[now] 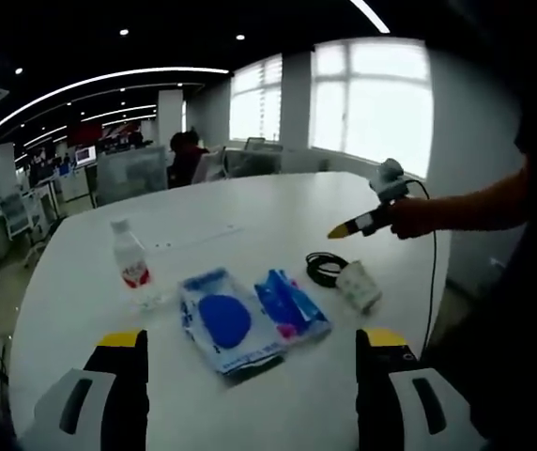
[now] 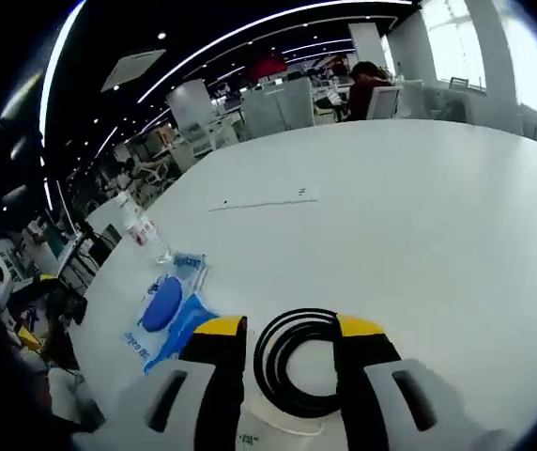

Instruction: Arrange the tabletop items into an orderly group along one side of the table until the central work area is clear of visible clutter.

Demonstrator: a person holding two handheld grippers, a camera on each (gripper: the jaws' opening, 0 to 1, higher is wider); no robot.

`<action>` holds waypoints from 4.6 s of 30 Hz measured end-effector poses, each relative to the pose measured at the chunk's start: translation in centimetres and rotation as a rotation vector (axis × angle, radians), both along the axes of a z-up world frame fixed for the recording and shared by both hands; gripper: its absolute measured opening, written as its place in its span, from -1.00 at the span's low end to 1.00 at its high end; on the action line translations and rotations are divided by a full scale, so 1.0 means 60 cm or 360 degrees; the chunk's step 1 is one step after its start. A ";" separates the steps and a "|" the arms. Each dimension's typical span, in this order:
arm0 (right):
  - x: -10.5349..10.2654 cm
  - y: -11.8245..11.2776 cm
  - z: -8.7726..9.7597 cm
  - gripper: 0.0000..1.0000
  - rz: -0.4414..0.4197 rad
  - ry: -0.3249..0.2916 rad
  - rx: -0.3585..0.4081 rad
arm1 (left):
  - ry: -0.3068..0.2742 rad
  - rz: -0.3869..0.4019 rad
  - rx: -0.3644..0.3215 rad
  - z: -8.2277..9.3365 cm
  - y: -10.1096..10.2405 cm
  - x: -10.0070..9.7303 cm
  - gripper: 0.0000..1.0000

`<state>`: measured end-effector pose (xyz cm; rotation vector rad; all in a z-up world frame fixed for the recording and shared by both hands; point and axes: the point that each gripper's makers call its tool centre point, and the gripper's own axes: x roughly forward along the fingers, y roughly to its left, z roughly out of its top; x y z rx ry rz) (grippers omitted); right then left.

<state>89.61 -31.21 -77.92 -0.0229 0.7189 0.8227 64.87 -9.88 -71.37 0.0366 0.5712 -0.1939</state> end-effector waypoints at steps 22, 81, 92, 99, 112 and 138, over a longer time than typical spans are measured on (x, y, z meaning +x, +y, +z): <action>0.011 0.124 0.058 -0.10 0.0463 -0.0162 -0.0027 | 0.0019 0.0147 -0.0079 -0.039 -0.013 -0.003 0.71; -0.026 0.329 -0.050 -0.12 0.1232 -0.0125 -0.0270 | 0.0417 0.0595 -0.1015 -0.205 -0.089 0.052 -0.10; -0.008 0.368 -0.075 -0.24 0.1334 -0.0239 -0.0276 | 0.0461 0.0650 -0.1072 -0.225 -0.071 0.070 -0.21; -0.016 0.367 -0.101 -0.34 0.1405 -0.0247 -0.0315 | 0.0528 0.0672 -0.1168 -0.238 -0.077 0.072 -0.38; -0.020 0.376 -0.126 -0.41 0.1403 -0.0202 -0.0306 | 0.0581 0.0690 -0.1182 -0.251 -0.074 0.084 -0.54; -0.009 0.373 -0.143 -1.00 0.1388 -0.0263 -0.0345 | 0.0665 0.0684 -0.1136 -0.267 -0.072 0.096 -0.92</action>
